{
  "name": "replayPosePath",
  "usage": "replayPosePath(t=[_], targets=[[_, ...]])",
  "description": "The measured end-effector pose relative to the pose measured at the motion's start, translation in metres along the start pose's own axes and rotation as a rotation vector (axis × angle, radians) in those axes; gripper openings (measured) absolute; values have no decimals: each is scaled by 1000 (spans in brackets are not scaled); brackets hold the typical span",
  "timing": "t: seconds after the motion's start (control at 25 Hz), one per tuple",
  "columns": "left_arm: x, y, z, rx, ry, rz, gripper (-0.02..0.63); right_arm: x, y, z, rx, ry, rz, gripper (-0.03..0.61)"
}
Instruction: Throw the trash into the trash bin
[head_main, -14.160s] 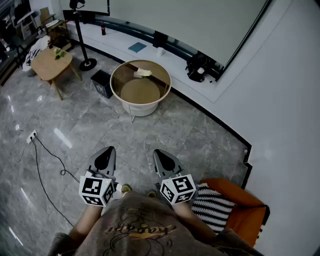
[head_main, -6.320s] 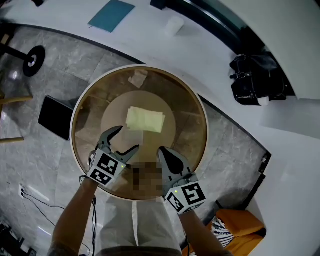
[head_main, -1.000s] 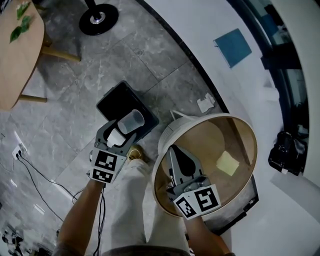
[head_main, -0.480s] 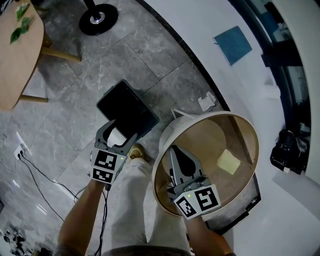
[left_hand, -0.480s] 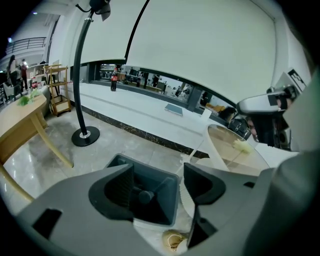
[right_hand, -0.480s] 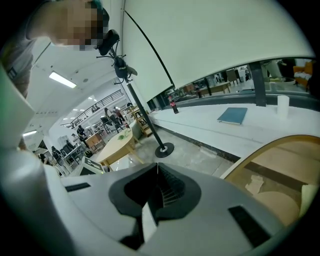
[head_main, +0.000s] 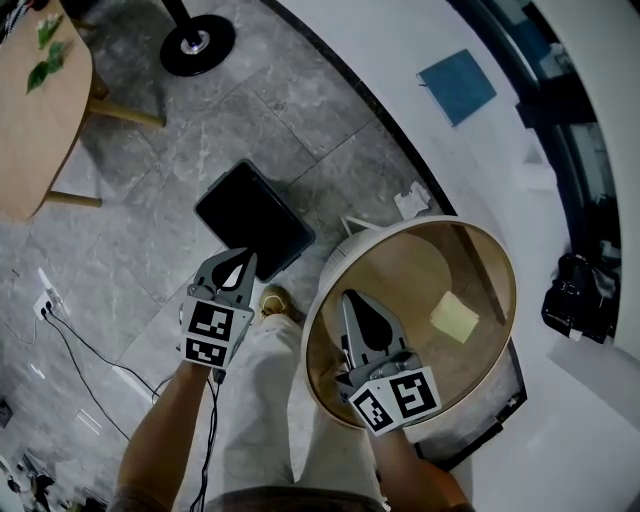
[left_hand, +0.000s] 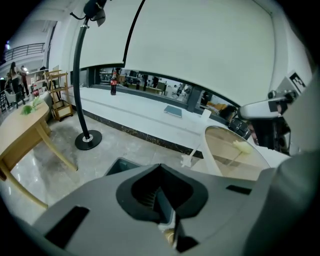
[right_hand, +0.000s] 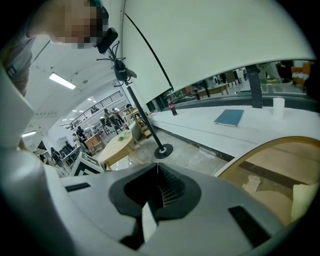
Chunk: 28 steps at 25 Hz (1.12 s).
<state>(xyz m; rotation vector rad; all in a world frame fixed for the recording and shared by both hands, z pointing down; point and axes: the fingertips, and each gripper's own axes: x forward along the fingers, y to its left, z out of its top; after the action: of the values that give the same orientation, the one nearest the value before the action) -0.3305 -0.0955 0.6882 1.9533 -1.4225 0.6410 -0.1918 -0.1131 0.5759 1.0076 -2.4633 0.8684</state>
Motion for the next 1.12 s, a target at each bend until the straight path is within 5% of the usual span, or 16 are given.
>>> replayPosePath(t=[0.6, 1.12], targets=[[-24, -75, 42, 37, -31, -50, 20, -72, -20, 25, 18, -84, -69, 20], [7, -280, 89, 246, -32, -301, 21, -232, -112, 18, 123, -232, -318, 20]])
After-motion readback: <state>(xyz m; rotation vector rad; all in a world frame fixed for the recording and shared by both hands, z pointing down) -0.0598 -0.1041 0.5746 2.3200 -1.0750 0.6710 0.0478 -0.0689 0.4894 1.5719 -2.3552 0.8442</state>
